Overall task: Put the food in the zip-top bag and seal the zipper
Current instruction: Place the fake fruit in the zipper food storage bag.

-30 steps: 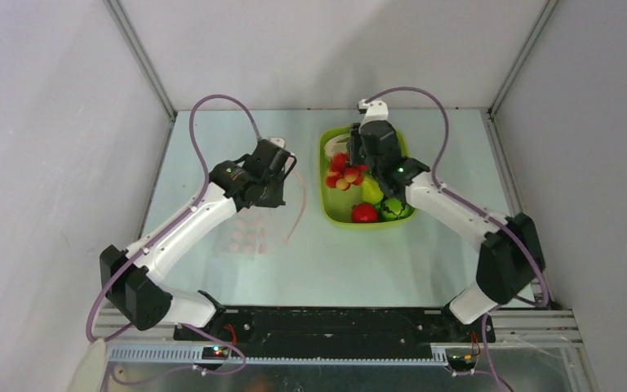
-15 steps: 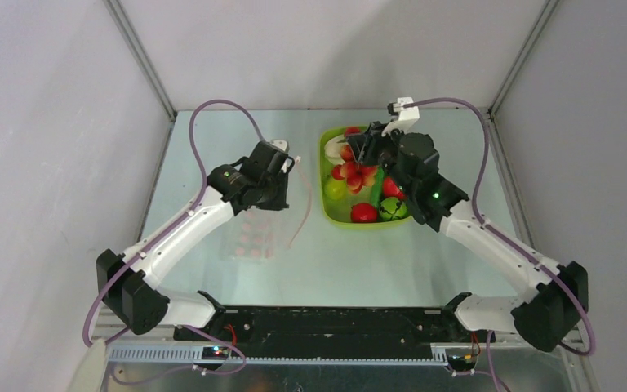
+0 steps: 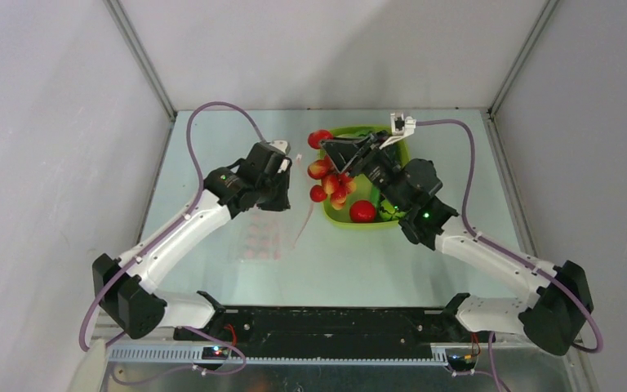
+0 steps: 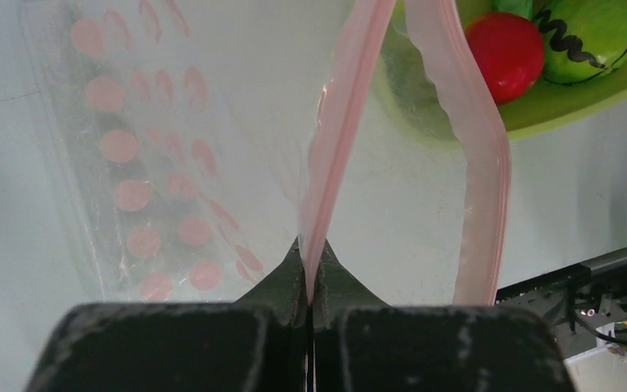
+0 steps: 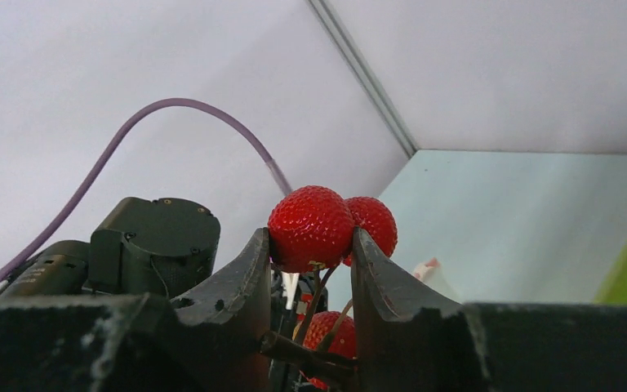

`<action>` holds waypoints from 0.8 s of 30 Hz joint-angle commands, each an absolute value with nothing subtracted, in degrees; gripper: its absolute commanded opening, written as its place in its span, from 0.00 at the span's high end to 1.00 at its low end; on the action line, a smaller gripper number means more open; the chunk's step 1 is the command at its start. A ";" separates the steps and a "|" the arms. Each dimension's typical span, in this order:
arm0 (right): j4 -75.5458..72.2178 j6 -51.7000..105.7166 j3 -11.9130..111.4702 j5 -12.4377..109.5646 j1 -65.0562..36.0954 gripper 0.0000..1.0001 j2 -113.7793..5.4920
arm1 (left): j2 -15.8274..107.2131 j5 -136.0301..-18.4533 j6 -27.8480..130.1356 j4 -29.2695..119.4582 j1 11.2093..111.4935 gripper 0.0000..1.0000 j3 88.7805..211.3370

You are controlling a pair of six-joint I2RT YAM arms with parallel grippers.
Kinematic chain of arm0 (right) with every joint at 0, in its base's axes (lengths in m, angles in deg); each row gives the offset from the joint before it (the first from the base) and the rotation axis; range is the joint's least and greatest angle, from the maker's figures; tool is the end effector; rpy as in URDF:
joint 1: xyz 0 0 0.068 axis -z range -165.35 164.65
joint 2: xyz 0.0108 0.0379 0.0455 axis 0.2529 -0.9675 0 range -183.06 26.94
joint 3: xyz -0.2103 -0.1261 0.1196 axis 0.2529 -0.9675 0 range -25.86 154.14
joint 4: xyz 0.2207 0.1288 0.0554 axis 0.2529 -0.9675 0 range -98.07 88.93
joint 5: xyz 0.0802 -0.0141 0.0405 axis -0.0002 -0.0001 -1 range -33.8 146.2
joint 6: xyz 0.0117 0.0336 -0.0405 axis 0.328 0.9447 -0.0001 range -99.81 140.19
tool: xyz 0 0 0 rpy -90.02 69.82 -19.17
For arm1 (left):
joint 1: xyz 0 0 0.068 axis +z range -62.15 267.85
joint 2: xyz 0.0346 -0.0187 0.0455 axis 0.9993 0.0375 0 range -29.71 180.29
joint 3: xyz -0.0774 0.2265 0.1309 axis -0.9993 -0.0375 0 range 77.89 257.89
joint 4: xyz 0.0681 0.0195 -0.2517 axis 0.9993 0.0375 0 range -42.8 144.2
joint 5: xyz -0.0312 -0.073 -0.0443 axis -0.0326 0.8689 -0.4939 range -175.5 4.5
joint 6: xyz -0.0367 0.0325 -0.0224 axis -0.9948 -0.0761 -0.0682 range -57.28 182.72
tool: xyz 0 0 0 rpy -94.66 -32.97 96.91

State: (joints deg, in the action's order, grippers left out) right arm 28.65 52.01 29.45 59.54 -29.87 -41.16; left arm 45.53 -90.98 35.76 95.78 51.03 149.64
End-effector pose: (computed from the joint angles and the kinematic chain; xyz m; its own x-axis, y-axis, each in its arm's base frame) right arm 0.2001 0.1938 0.3947 -0.1717 0.5693 -0.8040 -0.6705 0.5304 0.5188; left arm 0.2167 -0.1582 0.3275 -0.8121 0.0440 -0.5819 0.2035 0.9559 -0.2116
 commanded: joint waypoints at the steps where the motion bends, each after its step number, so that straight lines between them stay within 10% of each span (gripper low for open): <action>1: 42.20 58.10 29.60 58.97 -31.16 1.00 -43.98 | 43.30 -89.09 35.16 93.72 51.04 1.00 149.18; 24: 59.42 67.51 27.95 67.34 -36.72 1.00 -56.14 | 37.15 -87.13 30.46 88.57 52.58 1.00 145.32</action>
State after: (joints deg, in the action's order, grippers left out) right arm 53.26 66.17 28.73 64.00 -35.53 -56.44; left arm 40.11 -88.68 32.64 91.88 51.45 146.29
